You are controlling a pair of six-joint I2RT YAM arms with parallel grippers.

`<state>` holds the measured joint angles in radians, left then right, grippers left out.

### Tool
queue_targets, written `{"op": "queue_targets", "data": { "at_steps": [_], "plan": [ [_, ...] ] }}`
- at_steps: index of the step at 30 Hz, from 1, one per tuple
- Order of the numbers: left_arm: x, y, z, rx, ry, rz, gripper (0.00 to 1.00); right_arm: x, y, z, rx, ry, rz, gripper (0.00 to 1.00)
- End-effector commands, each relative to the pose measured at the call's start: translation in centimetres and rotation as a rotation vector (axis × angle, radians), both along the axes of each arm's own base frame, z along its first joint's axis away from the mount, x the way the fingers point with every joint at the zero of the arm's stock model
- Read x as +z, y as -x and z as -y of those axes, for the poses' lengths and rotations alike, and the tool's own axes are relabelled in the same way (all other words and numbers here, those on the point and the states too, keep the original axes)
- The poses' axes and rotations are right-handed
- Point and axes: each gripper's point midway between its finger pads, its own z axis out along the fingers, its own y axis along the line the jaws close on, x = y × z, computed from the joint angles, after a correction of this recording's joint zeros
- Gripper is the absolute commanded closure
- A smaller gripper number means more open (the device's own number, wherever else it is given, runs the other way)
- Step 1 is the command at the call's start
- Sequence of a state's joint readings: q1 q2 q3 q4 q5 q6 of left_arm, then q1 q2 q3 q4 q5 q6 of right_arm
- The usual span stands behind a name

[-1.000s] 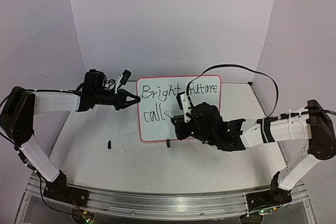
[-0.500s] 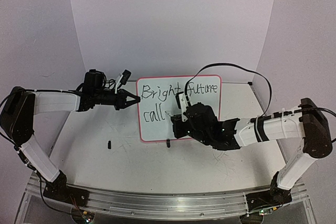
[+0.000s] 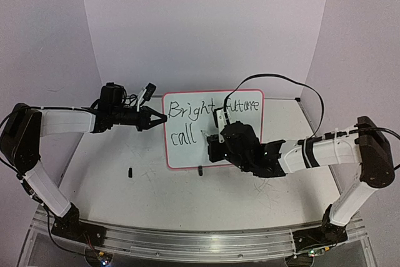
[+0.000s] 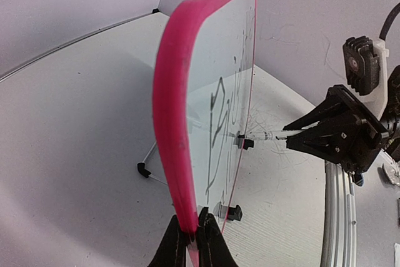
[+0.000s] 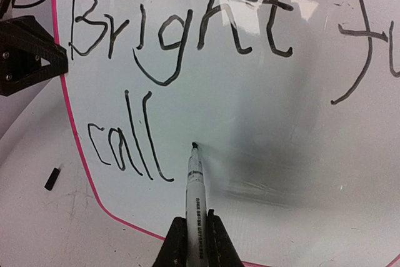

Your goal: Write a sentence on the whiteboard

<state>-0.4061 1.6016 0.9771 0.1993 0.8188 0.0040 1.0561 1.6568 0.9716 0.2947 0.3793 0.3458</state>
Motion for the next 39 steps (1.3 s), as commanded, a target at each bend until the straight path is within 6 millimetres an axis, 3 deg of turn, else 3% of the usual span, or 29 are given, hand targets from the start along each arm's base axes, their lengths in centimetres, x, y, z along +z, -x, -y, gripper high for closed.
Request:
{"op": "queue_targets", "data": {
  "at_steps": [1,17,27,39],
  "plan": [
    [3.8,-1.0,-0.4,0.030,0.019,0.179,1.00,1.4,-1.2,-0.3,-0.046,-0.029,0.033,1.00],
    [4.1,-0.9,-0.4,0.027,0.022,0.184,1.00,0.2,-0.8,-2.3,0.035,-0.013,0.000,1.00],
    [4.0,-0.9,-0.3,0.026,0.022,0.181,1.00,-0.7,-0.1,-1.2,0.025,-0.003,-0.029,1.00],
    [4.0,-0.9,-0.3,0.021,0.023,0.180,1.00,-0.5,0.0,0.8,-0.038,-0.007,-0.025,1.00]
  ]
}}
